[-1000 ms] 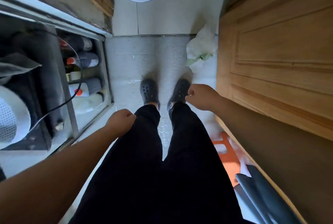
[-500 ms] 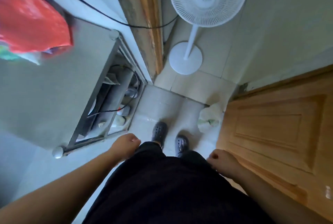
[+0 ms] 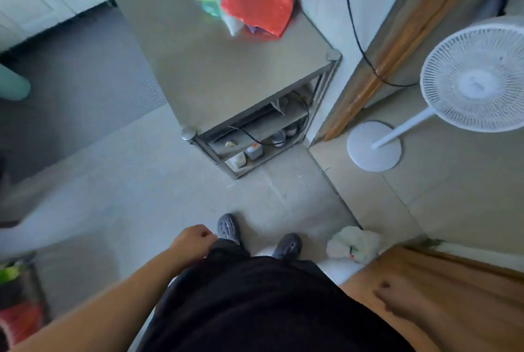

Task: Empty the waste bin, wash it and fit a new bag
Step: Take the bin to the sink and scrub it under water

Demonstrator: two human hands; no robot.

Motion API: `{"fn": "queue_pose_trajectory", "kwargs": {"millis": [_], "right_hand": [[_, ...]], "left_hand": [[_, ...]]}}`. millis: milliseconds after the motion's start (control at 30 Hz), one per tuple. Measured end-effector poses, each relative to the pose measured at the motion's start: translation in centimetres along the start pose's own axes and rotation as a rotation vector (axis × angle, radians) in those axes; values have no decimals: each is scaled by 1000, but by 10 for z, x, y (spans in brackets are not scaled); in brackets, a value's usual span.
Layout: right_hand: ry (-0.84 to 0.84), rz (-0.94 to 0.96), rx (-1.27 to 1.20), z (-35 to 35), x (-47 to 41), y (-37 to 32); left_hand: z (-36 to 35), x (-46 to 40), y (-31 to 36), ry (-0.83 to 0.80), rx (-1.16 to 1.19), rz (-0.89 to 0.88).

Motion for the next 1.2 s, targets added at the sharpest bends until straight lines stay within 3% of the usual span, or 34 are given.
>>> {"fn": "queue_pose_trajectory", "kwargs": {"millis": [300, 700, 933, 1200], "right_hand": [[127, 233, 118, 45, 3, -211], [46, 573, 283, -70, 77, -534], [-25, 581, 487, -105, 78, -597], [11, 448, 711, -73, 6, -633]], "left_hand": [[28, 17, -133, 108, 327, 143], [123, 22, -397, 132, 559, 444], [198, -3, -470, 248, 673, 532], [254, -67, -435, 130, 693, 479]]}}
Point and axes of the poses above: each hand's wrist, its own x-axis away from the middle knuckle, its own z-axis out of the back of the hand, y = z × x, the point moved 5 cm from there along -x, towards the middle knuckle, and after that the axes turned 4 degrees about y, right-handed, at the moved point
